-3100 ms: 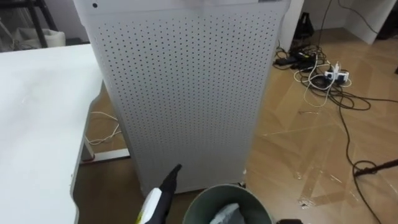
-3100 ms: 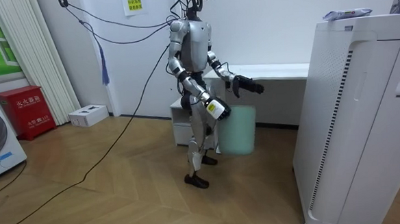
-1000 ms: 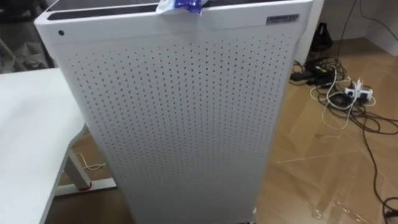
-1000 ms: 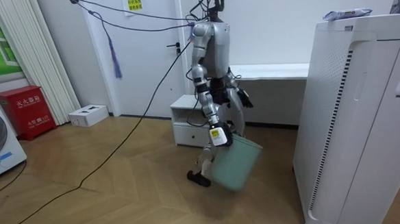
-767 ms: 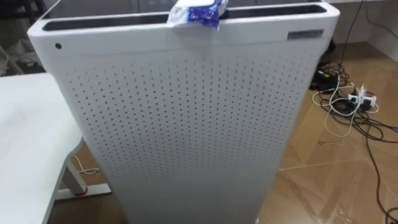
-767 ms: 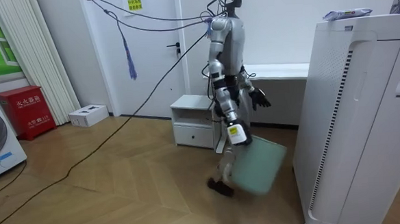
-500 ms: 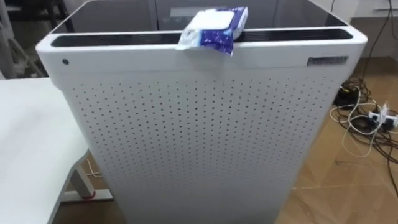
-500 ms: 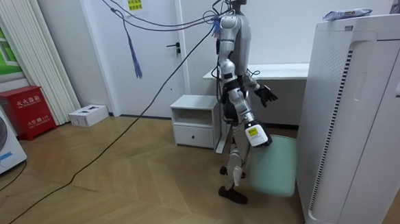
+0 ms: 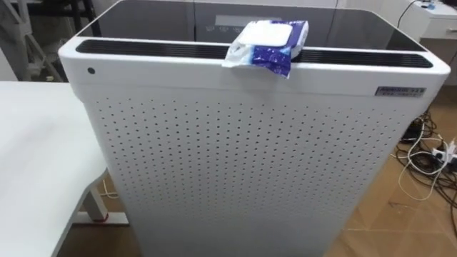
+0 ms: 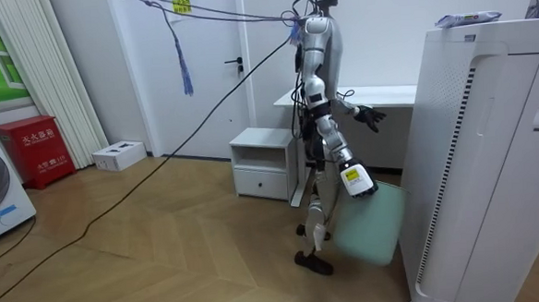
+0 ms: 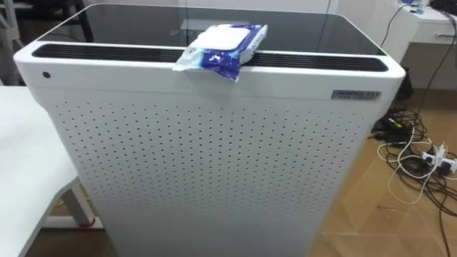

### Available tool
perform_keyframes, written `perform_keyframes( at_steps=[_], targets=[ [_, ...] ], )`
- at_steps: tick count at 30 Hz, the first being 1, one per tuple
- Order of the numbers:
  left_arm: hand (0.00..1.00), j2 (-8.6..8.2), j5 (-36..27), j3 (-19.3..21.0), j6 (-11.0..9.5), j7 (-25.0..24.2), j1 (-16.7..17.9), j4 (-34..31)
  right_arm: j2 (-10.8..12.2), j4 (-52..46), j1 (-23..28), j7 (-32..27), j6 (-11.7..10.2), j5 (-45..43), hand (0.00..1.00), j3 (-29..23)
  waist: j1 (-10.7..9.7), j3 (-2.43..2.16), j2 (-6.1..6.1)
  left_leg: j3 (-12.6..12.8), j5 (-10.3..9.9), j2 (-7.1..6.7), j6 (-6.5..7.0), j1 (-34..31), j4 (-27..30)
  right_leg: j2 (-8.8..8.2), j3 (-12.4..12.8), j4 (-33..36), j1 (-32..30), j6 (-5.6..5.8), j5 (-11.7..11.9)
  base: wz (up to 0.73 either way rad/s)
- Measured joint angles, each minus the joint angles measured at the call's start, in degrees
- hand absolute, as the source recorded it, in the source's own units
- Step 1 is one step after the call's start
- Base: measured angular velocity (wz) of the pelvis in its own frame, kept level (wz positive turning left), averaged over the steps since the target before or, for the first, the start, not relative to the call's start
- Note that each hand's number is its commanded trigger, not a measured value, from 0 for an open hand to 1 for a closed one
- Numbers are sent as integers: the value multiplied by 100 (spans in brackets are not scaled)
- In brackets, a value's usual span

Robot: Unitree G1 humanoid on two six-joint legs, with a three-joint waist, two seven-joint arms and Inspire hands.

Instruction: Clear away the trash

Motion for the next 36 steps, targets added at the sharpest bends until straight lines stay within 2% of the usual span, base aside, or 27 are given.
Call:
perform_keyframes(
  at_steps=[5,6,8,10,12,14,16,18,21,26,30,36],
  targets=[
    [0,0,-1,-187,0,59,27,-270,-1,-19,-1,23,-38,-205,100,0,-9,19,30,-117,-23,33,-41,-47,59,48,-82,-120,65,-27,15,10],
    [0,1,42,-251,-14,76,32,-553,-5,-20,-2,24,-48,-261,100,-2,-1,21,34,-155,-24,36,-42,-76,63,67,-73,-147,68,-36,20,15],
    [0,4,143,-261,-167,83,29,-1010,-7,-20,-6,48,-55,-358,100,-3,6,17,36,-193,-16,39,-58,-82,66,76,-81,-147,73,-41,22,9],
    [0,26,110,-262,-349,108,4,-1349,-45,-17,-2,119,-60,-403,100,-1,11,36,130,-191,-14,41,-64,-14,43,81,-87,-147,130,-48,21,-2],
    [0,54,130,-235,-376,119,14,-1541,-65,-17,39,177,-60,-414,100,-1,19,2,194,-191,-9,39,-74,26,11,78,-88,-140,150,-53,18,0],
    [0,85,129,-165,-438,132,12,-1808,-75,-17,72,229,-59,-418,100,-1,16,-2,208,-199,5,33,-93,92,-34,71,-103,-141,191,-56,14,0],
    [0,210,112,-149,-519,128,14,-1946,-115,-25,120,346,-59,-412,100,0,20,-19,206,-202,8,31,-98,133,-106,68,-122,-163,245,-60,8,2],
    [0,285,109,-141,-519,39,21,-1990,-151,-44,120,404,-60,-405,100,1,25,-17,203,-203,20,27,-103,187,-137,62,-122,-173,266,-60,8,0],
    [0,287,110,-144,-519,-76,21,-2001,-153,-54,114,447,-62,-405,100,11,32,-28,187,-213,21,28,-103,223,-121,65,-131,-195,311,-59,7,0],
    [0,280,114,-157,-519,-129,93,-2013,-154,-47,115,464,-67,-406,100,36,50,-17,142,-213,23,27,-103,210,-119,61,-135,-197,314,-59,7,0],
    [0,238,170,-163,-522,-152,238,-2605,-154,56,116,457,-67,-410,100,60,84,-8,124,-214,23,23,-102,221,-114,30,-149,-189,311,-56,6,0],
    [0,260,252,-76,-606,-25,239,-3365,-153,65,114,455,-92,-427,100,60,136,-7,123,-251,27,22,-104,220,-108,17,-168,-185,330,-60,1,3]
  ],
)
